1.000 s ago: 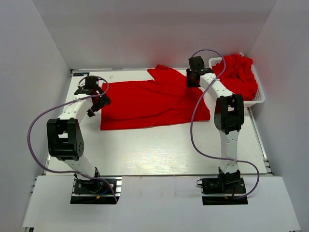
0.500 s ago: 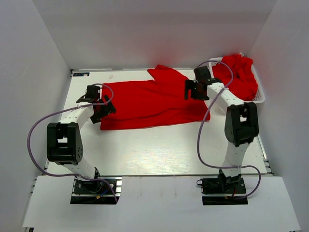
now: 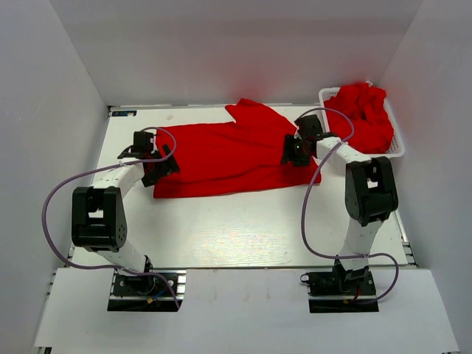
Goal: Fold and stack the t-shirts
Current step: Fold the flattened tshirt in 1/3 of the way
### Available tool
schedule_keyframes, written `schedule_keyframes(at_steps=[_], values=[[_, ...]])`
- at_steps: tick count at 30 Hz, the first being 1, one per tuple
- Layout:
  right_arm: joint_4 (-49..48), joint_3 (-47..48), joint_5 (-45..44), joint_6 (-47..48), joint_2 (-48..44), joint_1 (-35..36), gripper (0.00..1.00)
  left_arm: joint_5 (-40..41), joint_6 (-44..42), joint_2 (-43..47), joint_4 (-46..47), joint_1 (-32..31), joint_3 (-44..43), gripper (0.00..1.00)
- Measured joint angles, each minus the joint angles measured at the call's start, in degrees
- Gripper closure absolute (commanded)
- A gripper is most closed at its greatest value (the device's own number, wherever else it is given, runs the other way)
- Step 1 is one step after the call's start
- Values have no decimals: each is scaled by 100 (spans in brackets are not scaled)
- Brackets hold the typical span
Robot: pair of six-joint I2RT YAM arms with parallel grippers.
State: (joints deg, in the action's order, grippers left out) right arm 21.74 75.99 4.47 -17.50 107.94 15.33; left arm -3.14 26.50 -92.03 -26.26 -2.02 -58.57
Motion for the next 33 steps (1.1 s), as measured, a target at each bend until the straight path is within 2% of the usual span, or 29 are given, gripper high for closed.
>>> schedule_keyframes(at_steps=[11, 15, 17, 19, 25, 33], values=[[-92, 111, 17, -111, 448, -129, 45, 13, -61, -20, 74, -4, 57, 0], [-122, 181, 2, -157, 514, -151, 48, 33, -57, -55, 87, -4, 66, 0], [-138, 243, 4, -164, 590, -162, 54, 48, -57, -55, 87, -4, 70, 0], [-177, 317, 20, -179, 697, -166, 68, 61, -57, -66, 87, -4, 70, 0], [-238, 415, 46, -269, 793, -184, 97, 79, -57, -153, 76, -4, 70, 0], [-251, 450, 66, -297, 793, -181, 100, 101, -35, -188, 109, -4, 72, 0]])
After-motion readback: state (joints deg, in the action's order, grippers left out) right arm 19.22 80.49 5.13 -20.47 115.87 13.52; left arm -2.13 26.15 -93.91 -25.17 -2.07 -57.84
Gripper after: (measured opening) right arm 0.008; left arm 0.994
